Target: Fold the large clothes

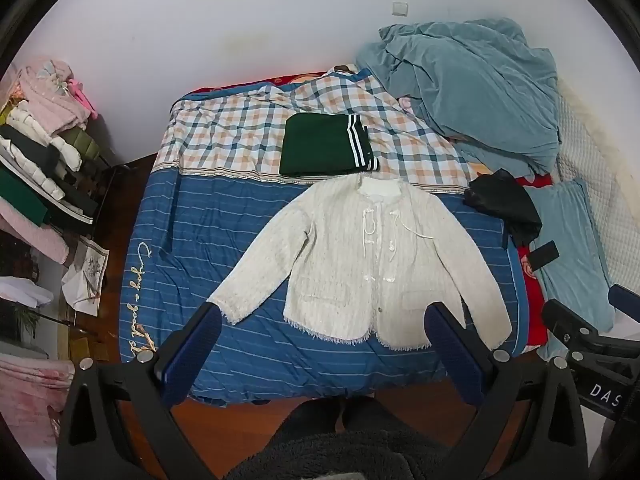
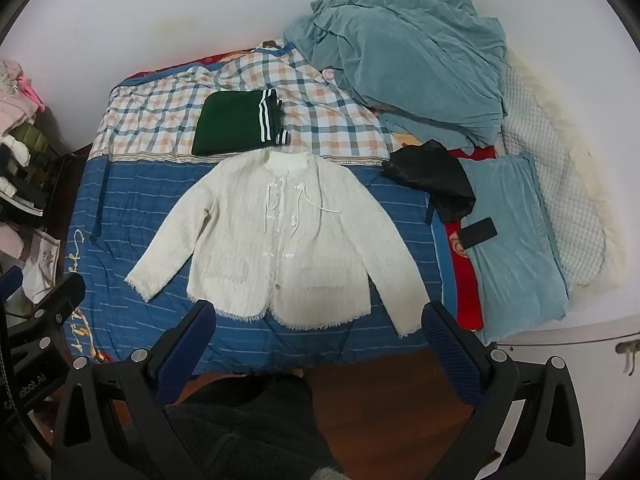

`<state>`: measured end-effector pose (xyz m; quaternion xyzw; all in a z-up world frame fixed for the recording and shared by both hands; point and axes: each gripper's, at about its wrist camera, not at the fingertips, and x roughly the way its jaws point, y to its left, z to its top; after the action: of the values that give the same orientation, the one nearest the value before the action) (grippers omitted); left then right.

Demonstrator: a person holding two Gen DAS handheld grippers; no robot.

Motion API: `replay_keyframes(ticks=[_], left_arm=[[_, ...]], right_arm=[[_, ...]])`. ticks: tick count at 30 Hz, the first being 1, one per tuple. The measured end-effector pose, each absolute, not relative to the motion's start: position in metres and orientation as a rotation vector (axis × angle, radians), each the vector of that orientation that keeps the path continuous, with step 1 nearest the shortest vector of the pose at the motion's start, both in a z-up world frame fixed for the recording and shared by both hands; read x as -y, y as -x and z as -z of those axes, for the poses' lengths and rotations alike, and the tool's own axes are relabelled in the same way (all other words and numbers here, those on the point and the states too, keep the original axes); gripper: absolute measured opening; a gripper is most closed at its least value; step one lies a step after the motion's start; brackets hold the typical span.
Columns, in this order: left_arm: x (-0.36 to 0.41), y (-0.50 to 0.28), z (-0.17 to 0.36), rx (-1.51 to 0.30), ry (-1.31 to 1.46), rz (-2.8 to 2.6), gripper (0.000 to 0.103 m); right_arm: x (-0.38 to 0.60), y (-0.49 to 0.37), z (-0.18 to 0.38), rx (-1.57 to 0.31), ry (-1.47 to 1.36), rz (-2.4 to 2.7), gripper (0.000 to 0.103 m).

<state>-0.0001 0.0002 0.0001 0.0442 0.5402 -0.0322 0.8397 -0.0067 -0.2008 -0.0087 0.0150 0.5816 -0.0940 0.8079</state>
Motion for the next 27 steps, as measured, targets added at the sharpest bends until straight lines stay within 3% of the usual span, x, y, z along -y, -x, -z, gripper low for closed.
replay_keyframes(ticks=[27], left_arm=[[0.0014,-0.0007,-0.0059,-1.134,-0.093,0.071,0.103]], right_arm=[[0.1955,0.0134,0.005,-1.236,-0.025,0.207,0.103]])
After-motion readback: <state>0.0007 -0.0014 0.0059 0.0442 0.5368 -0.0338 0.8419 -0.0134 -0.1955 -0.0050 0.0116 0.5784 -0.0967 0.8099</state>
